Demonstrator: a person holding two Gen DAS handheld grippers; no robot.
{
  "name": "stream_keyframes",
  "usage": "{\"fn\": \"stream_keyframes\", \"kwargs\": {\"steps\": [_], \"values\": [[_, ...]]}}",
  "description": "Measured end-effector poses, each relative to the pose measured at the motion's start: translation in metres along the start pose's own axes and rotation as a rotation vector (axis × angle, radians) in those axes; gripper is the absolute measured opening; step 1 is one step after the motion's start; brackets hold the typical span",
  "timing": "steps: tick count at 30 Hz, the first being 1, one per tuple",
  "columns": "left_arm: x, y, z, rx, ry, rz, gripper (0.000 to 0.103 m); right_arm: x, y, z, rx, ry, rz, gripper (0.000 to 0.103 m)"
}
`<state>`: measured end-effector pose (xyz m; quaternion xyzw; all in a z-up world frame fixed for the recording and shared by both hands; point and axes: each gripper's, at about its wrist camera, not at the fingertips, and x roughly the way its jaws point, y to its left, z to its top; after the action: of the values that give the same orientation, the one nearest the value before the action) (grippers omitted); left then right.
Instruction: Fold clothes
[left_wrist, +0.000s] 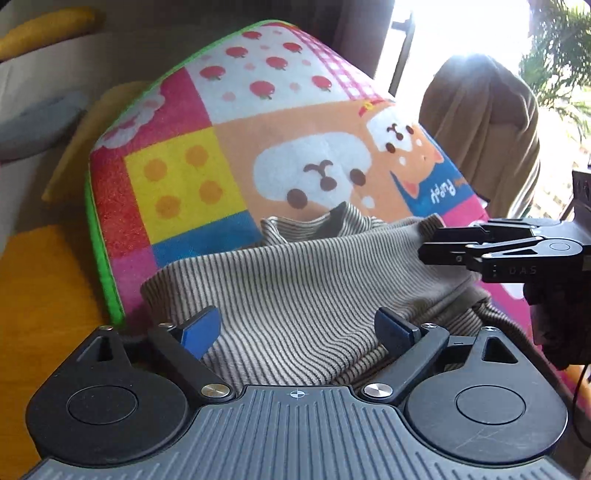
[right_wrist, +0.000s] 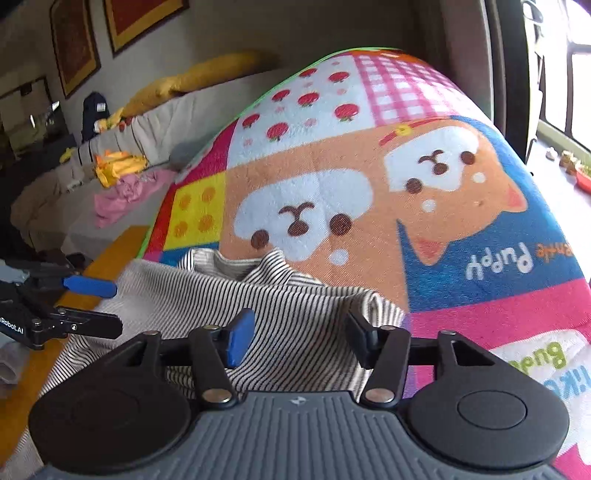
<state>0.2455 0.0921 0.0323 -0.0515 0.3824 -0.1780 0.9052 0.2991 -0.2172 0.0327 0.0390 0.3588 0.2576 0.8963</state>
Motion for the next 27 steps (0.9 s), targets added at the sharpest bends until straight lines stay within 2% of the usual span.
{"fn": "stream_keyframes", "kwargs": {"steps": [2,5,8,14,18,19,21,25,27], "values": [[-0.01,0.019,0.003,-0.063,0.012,-0.025,0.094,-0.002,-0.023,0.003,0.093,0.028,0.016,0.067],[0.001,0.049,0.003,-0.175,0.066,-0.028,0.093,-0.001,-0.054,0.006,0.218,0.073,0.04,0.067],[0.02,0.066,0.001,-0.258,0.112,-0.043,0.083,0.025,-0.062,0.004,0.264,0.124,0.067,0.067],[0.042,0.055,0.009,-0.224,0.071,-0.033,0.084,0.068,-0.044,0.02,0.244,0.169,0.167,0.069],[0.052,0.049,0.015,-0.208,0.049,-0.042,0.084,0.084,-0.029,0.028,0.172,0.175,0.175,0.069],[0.053,0.05,0.015,-0.214,0.042,-0.049,0.084,0.086,-0.028,0.03,0.166,0.175,0.176,0.066],[0.053,0.054,0.014,-0.236,0.029,-0.066,0.082,0.086,-0.026,0.031,0.158,0.173,0.176,0.05],[0.044,0.064,0.007,-0.264,0.027,-0.076,0.053,0.067,-0.027,0.026,0.172,0.147,0.173,0.033],[0.035,0.065,0.002,-0.267,0.027,-0.089,0.044,0.048,-0.022,0.023,0.164,0.127,0.179,0.026]]}}
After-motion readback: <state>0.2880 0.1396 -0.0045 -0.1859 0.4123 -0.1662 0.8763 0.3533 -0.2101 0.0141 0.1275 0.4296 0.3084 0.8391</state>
